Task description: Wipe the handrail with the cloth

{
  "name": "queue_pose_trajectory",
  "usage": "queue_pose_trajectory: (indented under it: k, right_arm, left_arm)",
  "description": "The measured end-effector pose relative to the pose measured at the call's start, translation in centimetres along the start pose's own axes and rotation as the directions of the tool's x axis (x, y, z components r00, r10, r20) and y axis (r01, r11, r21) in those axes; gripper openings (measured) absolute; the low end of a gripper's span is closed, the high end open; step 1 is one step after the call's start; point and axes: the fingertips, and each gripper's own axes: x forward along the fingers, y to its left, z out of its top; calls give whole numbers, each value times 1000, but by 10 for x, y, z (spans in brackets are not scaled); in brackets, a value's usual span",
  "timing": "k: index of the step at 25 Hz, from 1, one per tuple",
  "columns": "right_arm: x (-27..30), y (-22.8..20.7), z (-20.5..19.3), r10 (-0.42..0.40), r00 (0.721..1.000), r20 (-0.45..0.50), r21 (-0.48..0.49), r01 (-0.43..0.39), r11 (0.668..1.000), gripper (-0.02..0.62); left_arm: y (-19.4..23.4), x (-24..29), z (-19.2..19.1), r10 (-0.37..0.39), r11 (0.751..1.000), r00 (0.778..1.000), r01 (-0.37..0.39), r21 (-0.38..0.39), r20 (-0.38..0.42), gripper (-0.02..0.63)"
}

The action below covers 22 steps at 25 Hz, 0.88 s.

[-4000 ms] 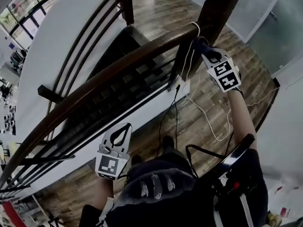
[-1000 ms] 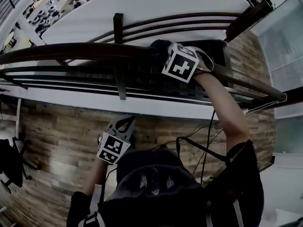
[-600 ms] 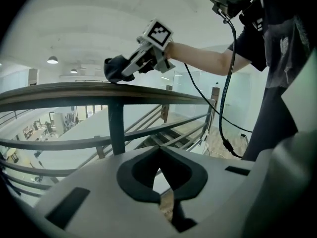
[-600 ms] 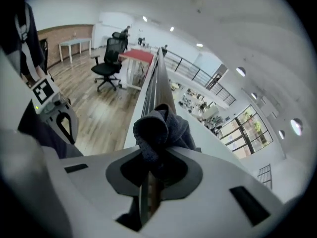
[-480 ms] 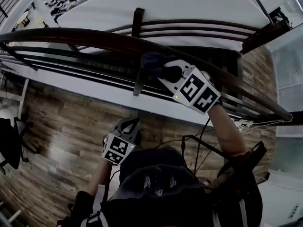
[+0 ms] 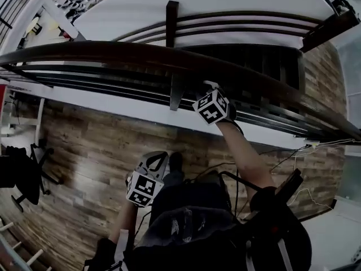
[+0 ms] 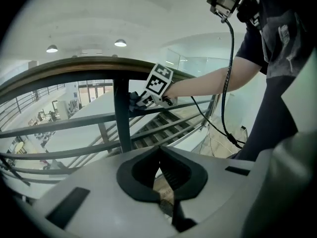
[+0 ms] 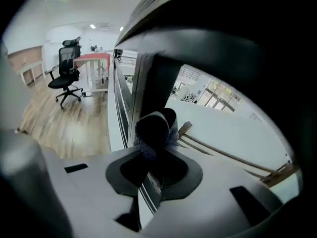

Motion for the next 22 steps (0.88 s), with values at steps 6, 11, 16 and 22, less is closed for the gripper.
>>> queue_pose_trajectory:
  k: [6,11,16,22]
  right_arm:
    - [31,13,-4,-52,998,-42,-191,44,981,41]
    - [24,14,-29,9,996,-86,-199,-26,980,40]
    - [2,-32,-80,-47,991,-124,-112,33,993,40]
    - [-54,-86,-172,-88,986,-142,-72,79,994,40]
  left_arm:
    - [4,6,-19,4,1000,999,-4,-1,-41,8]
    - [3,22,-19,-20,1000,998,20,7,-62,8]
    - [-14,51,10,-64,996,997,67,65,-48,8]
    - [-81,96,51,-107,979,991,119,165,-81,8]
